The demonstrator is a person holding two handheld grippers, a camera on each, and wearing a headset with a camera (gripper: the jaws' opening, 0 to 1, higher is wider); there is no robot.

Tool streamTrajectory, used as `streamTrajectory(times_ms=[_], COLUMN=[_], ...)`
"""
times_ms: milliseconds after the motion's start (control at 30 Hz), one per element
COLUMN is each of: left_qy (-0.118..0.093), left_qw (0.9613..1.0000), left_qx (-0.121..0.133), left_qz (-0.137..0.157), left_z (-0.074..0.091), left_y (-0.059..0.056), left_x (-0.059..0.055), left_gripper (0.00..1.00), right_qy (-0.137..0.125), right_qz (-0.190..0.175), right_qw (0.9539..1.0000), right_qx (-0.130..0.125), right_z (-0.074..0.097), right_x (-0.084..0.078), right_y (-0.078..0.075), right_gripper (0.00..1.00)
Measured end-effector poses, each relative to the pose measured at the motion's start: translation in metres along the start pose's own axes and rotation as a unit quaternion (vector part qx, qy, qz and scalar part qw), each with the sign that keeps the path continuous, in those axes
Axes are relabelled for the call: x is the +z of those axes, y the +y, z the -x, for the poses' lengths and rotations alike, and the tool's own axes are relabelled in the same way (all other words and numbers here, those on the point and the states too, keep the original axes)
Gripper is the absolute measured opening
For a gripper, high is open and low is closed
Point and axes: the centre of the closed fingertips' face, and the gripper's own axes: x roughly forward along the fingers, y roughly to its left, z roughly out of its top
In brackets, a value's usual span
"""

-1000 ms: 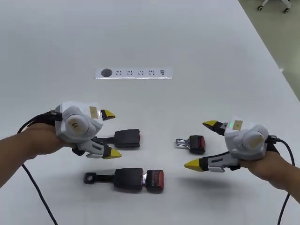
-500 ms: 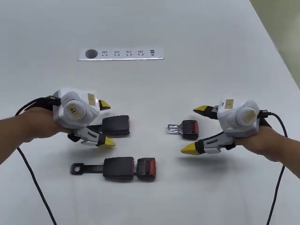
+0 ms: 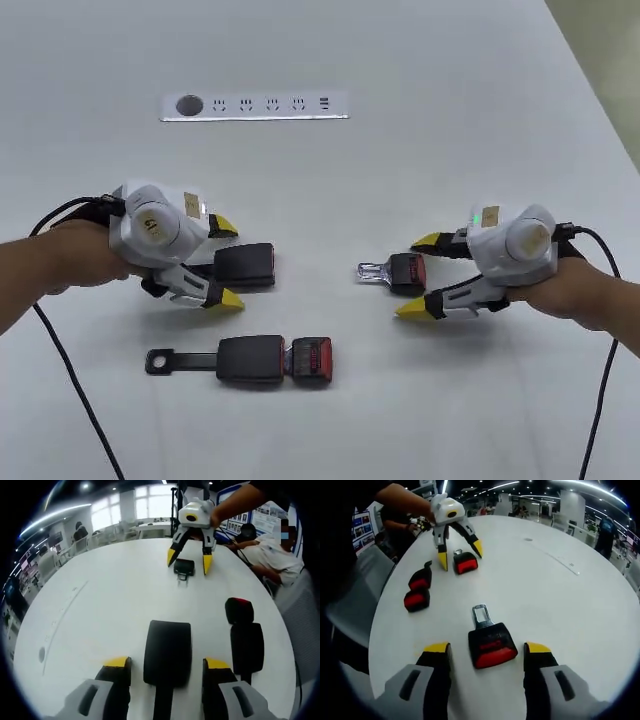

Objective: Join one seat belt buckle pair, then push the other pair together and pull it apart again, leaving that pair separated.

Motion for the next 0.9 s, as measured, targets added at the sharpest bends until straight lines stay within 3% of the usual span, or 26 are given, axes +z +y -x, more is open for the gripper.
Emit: streamTrajectory(times_ms=[100, 167, 200, 233, 400, 467, 900], left_qy=[0.0, 0.006, 0.009, 0.01, 0.011, 0.008, 0.022], left_qw=[1.0, 1.0, 0.9999, 0.9999, 0.9999, 0.9995, 0.9989], left_qx=[0.001, -0.002, -0.002, -0.003, -0.005, -0.018, -0.024], left_qz=[-0.004, -0.007, -0.008, -0.009, -0.01, -0.025, -0.033], left_z=[0.0, 0.0, 0.0, 0.0, -0.001, -0.002, 0.001], left_y=[0.002, 0.003, 0.004, 0.004, 0.007, 0.005, 0.005], left_x=[0.0, 0.001, 0.002, 0.003, 0.005, 0.006, 0.006], left_gripper=[0.56, 0.55, 0.53, 0.52, 0.41, 0.35, 0.35], right_qy=[-0.002, 0.007, 0.009, 0.006, 0.013, 0.014, 0.026], right_qz=[-0.003, -0.004, 0.021, 0.013, 0.017, 0.021, 0.024], right_qw=[1.0, 1.0, 0.9996, 0.9999, 0.9997, 0.9996, 0.9994], right_qx=[-0.003, -0.002, -0.014, -0.01, -0.008, -0.008, 0.0], right_z=[-0.002, -0.006, -0.008, -0.009, -0.008, -0.009, -0.005], right_x=[0.003, 0.002, 0.002, 0.002, 0.003, 0.003, 0.003], right_y=[-0.003, -0.004, -0.01, -0.007, -0.002, -0.003, 0.001], right_gripper=[0.53, 0.44, 0.4, 0.37, 0.36, 0.36, 0.35])
